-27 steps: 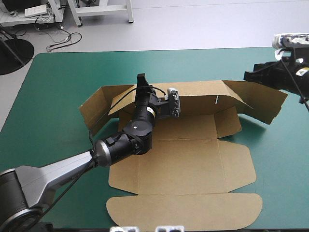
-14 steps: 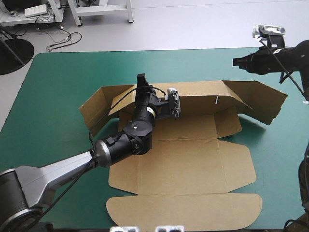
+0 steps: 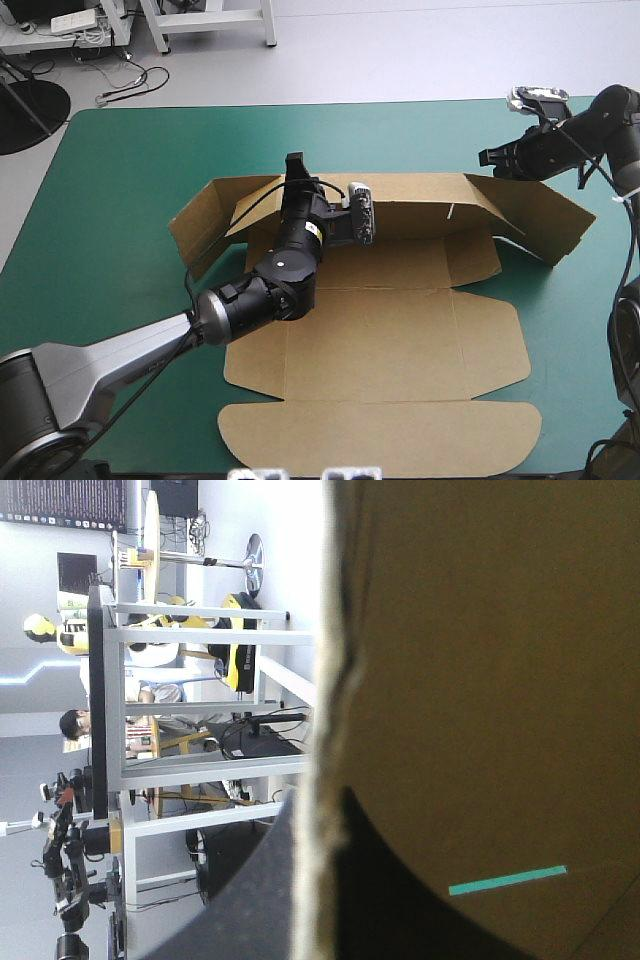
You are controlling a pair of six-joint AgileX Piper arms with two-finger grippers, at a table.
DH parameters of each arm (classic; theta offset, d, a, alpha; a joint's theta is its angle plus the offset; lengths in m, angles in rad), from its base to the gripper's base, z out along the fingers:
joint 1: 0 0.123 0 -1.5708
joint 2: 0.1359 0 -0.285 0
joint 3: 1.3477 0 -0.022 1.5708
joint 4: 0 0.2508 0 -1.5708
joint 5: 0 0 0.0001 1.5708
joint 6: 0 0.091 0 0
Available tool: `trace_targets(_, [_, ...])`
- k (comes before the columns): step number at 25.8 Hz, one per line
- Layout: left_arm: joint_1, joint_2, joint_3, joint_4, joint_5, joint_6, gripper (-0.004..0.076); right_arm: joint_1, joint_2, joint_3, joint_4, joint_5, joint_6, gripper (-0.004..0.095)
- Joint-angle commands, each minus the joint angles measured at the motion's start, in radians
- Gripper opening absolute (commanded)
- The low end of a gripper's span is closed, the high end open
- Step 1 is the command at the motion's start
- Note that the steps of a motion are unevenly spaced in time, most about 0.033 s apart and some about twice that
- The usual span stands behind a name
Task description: Fold the box
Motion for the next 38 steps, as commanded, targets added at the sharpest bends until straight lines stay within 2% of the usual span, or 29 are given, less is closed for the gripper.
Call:
trace_targets(1, [-0.008,-0.049,-0.028,0.055,0.019,-0.041,-0.0010,-0.005,-0.055,-0.026,0.014,0.052,-0.021,-0.0019])
trace_targets(13, [-0.008,-0.049,-0.028,0.057,0.039,-0.400,-0.0010,-0.005,-0.126,-0.021,0.017,0.054,-0.005,-0.0019])
trace_targets(19, [-0.008,-0.049,-0.028,0.057,0.053,-0.402,-0.0010,-0.005,-0.168,0.062,-0.009,0.054,-0.012,-0.0019])
trace_targets(25, [-0.008,-0.049,-0.028,0.052,0.057,-0.387,-0.0010,-0.012,-0.225,0.149,0.044,0.043,-0.062,-0.0019])
trace_targets(29, [-0.008,-0.049,-0.028,0.052,0.065,-0.393,-0.0010,-0.013,-0.256,0.149,-0.018,0.051,-0.048,-0.0019])
trace_targets(33, [-0.008,-0.049,-0.028,0.028,0.061,-0.396,-0.0010,-0.013,-0.275,0.155,-0.028,0.053,-0.024,-0.0019])
trace_targets(38, [-0.008,-0.026,-0.028,-0.024,0.035,-0.238,-0.0010,-0.013,-0.288,0.212,-0.030,0.041,-0.028,-0.0019])
